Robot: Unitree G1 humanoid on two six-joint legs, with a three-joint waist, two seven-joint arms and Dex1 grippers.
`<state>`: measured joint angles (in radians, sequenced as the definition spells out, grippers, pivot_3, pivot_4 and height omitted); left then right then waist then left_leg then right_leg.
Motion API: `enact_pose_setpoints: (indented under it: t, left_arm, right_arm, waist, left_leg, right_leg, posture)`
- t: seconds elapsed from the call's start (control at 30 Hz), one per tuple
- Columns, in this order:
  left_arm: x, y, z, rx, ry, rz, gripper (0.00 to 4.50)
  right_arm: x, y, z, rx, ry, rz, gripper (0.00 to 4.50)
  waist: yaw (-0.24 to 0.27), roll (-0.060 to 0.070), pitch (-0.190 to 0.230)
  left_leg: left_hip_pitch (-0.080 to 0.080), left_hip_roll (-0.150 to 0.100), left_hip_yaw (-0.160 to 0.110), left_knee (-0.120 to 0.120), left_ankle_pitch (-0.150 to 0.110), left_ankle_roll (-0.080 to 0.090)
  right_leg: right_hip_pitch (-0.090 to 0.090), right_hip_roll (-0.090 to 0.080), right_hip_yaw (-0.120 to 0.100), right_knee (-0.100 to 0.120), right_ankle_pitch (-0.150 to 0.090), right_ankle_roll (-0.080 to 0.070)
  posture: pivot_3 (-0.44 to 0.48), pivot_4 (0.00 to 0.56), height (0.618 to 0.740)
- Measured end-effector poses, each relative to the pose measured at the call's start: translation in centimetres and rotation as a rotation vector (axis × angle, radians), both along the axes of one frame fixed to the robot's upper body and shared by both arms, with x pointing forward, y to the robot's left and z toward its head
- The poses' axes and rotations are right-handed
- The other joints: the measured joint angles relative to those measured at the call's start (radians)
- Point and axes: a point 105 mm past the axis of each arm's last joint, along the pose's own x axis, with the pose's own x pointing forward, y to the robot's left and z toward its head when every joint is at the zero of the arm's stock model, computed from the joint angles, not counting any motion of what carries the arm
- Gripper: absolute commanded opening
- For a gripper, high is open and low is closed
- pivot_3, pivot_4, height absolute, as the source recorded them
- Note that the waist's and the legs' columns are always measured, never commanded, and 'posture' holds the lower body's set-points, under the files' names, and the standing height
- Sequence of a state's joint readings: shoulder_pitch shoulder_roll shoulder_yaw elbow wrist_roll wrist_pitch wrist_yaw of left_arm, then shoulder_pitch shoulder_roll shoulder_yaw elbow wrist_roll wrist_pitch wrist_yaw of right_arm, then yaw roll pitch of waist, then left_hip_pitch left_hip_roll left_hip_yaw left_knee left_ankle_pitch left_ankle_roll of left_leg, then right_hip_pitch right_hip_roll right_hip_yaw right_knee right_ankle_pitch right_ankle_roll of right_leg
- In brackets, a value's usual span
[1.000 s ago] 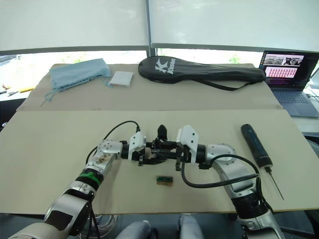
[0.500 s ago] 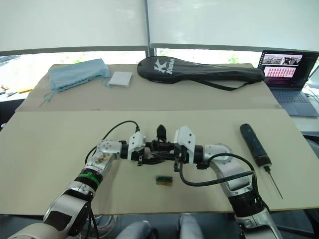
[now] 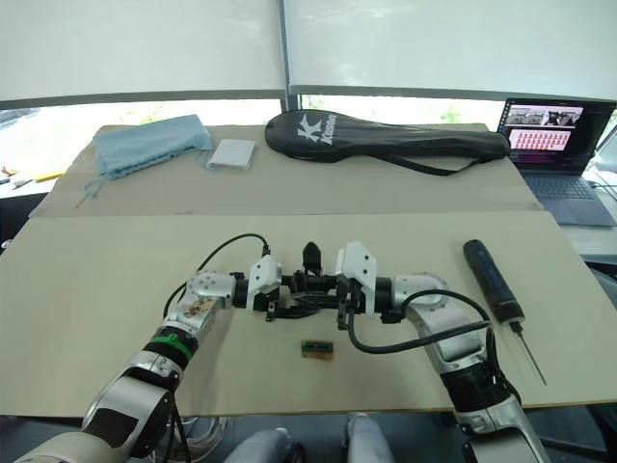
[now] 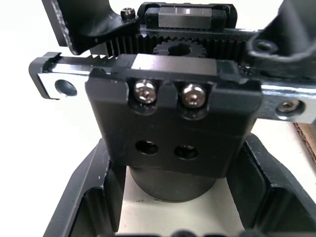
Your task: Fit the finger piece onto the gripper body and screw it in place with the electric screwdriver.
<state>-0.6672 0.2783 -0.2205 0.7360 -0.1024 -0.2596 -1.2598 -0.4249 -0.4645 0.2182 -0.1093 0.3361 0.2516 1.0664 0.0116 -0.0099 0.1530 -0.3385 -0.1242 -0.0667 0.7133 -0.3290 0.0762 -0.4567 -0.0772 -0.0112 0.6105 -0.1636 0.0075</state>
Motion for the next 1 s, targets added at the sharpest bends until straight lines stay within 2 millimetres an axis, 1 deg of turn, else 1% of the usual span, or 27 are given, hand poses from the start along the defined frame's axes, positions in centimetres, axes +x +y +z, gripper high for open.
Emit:
enact_pose_setpoints:
  t: [0.4, 0.67, 0.83, 1.0]
  left_arm:
    - [0.04, 0.11, -0.08, 0.004, 0.003, 0.007, 2.31]
    - [-0.04, 0.06, -0.29, 0.006, 0.006, 0.011, 2.31]
    - [-0.06, 0.05, -0.34, 0.008, 0.009, 0.011, 2.31]
    - [-0.03, 0.09, -0.37, 0.009, 0.012, 0.014, 2.31]
  right_arm:
    - [0.35, 0.16, -0.1, -0.026, 0.038, 0.011, 0.39]
    - [0.41, 0.03, -0.41, -0.027, 0.108, -0.002, 0.39]
    - [0.7, 0.01, -0.45, -0.037, 0.123, -0.007, 0.39]
    - [0.81, 0.18, -0.38, -0.059, 0.1, 0.007, 0.39]
  waist:
    - [-0.001, 0.0, -0.003]
    - [-0.001, 0.0, -0.009]
    - [-0.001, -0.001, -0.011]
    - [-0.001, -0.002, -0.013]
  left_leg:
    - [0.001, 0.0, 0.0, 0.0, 0.0, 0.0]
    - [0.001, 0.0, 0.0, -0.001, 0.0, 0.0]
    - [0.001, 0.0, 0.0, -0.001, 0.0, 0.0]
    - [0.002, 0.0, 0.0, -0.001, 0.0, 0.0]
  right_leg:
    - [0.001, 0.0, 0.001, 0.0, 0.0, 0.0]
    - [0.001, 0.0, 0.001, 0.0, 0.0, 0.0]
    - [0.001, 0.0, 0.001, 0.0, 0.0, 0.0]
    - [0.001, 0.0, 0.001, 0.0, 0.0, 0.0]
  posture:
    - [0.0, 0.15, 0.74]
    - [0.0, 0.15, 0.74]
    - [0.0, 0.15, 0.74]
    - [0.0, 0.15, 0.74]
